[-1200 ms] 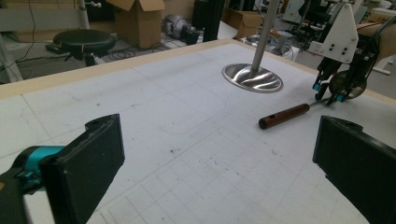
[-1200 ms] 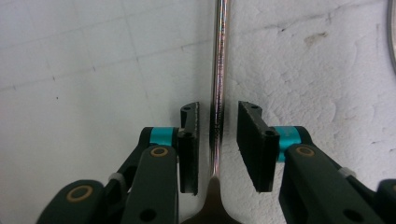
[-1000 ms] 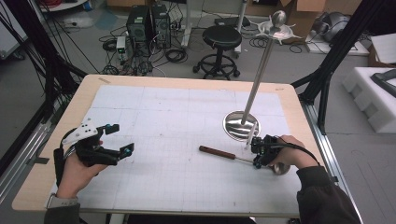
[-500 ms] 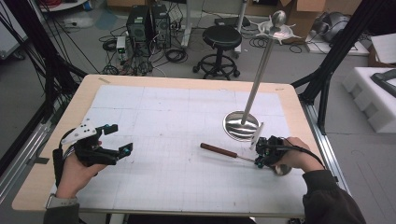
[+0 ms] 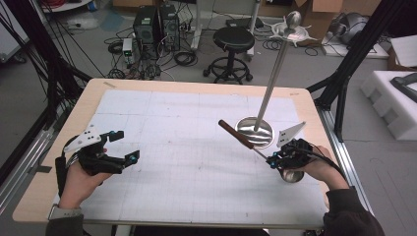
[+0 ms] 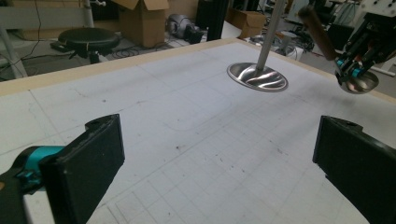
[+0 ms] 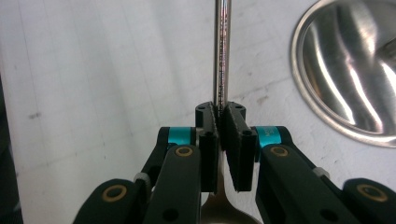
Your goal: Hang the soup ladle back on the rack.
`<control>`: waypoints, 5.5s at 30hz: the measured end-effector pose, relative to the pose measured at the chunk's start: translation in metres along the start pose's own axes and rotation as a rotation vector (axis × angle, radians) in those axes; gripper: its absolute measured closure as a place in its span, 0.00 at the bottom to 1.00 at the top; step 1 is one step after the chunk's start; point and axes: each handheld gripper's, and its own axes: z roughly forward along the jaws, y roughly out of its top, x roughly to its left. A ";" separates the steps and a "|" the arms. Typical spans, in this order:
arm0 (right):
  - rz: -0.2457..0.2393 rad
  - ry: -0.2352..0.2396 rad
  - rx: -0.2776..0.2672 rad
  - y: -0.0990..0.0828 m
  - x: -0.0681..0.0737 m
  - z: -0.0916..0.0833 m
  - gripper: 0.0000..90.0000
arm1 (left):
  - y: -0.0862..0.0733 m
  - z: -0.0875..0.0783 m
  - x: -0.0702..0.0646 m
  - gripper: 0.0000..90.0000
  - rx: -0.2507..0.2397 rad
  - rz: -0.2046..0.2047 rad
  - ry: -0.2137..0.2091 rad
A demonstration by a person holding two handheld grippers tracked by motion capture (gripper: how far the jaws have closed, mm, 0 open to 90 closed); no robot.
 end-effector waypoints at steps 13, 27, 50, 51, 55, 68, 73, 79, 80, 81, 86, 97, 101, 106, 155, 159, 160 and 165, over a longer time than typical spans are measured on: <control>0.103 -0.102 -0.342 -0.020 0.014 -0.023 0.94 | 0.000 0.001 -0.001 0.03 -0.002 0.008 0.006; 0.130 -0.117 -0.549 -0.020 0.024 -0.024 0.94 | 0.000 0.000 -0.001 0.03 -0.012 0.004 -0.001; 0.246 -0.193 -0.701 -0.033 0.024 -0.044 0.94 | 0.001 0.003 -0.005 0.03 -0.005 0.021 -0.004; 0.258 -0.196 -0.703 -0.034 0.023 -0.045 0.94 | 0.001 0.003 -0.005 0.03 -0.004 0.024 -0.008; 0.272 -0.203 -0.722 -0.040 0.021 -0.048 0.94 | 0.001 0.004 -0.005 0.03 -0.004 0.022 -0.008; 0.340 -0.264 -0.781 -0.056 0.013 -0.059 0.94 | 0.000 0.005 -0.006 0.03 0.009 0.025 -0.005; 0.350 -0.293 -0.790 -0.056 0.011 -0.061 0.94 | 0.001 0.004 -0.005 0.03 -0.001 0.017 -0.005; 0.374 -0.311 -0.803 -0.054 0.005 -0.061 0.94 | 0.001 0.002 -0.004 0.03 -0.005 0.017 -0.002; 0.377 -0.311 -0.801 -0.053 0.003 -0.061 0.94 | 0.001 0.002 -0.004 0.03 -0.006 0.013 -0.003; 0.382 -0.314 -0.802 -0.053 0.000 -0.063 0.94 | 0.001 0.002 -0.004 0.03 -0.005 0.012 -0.002; 0.402 -0.314 -0.809 -0.048 -0.011 -0.065 0.94 | 0.002 0.001 -0.003 0.03 -0.010 0.012 -0.003; 0.371 -0.331 -0.750 -0.030 -0.027 -0.077 0.94 | 0.001 0.000 -0.004 0.03 -0.010 0.013 -0.002; 0.377 -0.323 -0.739 -0.029 -0.032 -0.081 0.94 | 0.001 -0.001 -0.003 0.03 -0.016 0.011 0.003; 0.383 -0.314 -0.734 -0.030 -0.036 -0.086 0.94 | 0.001 -0.002 -0.003 0.03 -0.015 0.009 0.004; 0.316 -0.251 -0.699 0.002 -0.054 -0.085 0.94 | -0.002 -0.002 -0.003 0.03 -0.011 0.018 -0.001; 0.316 -0.254 -0.685 0.003 -0.055 -0.083 0.94 | -0.002 -0.002 -0.003 0.03 -0.005 0.019 0.004; 0.319 -0.253 -0.683 0.004 -0.055 -0.082 0.94 | -0.002 -0.002 -0.003 0.03 -0.005 0.021 0.006; 0.317 -0.257 -0.665 0.005 -0.057 -0.079 0.94 | -0.003 -0.002 -0.003 0.03 -0.005 0.017 0.008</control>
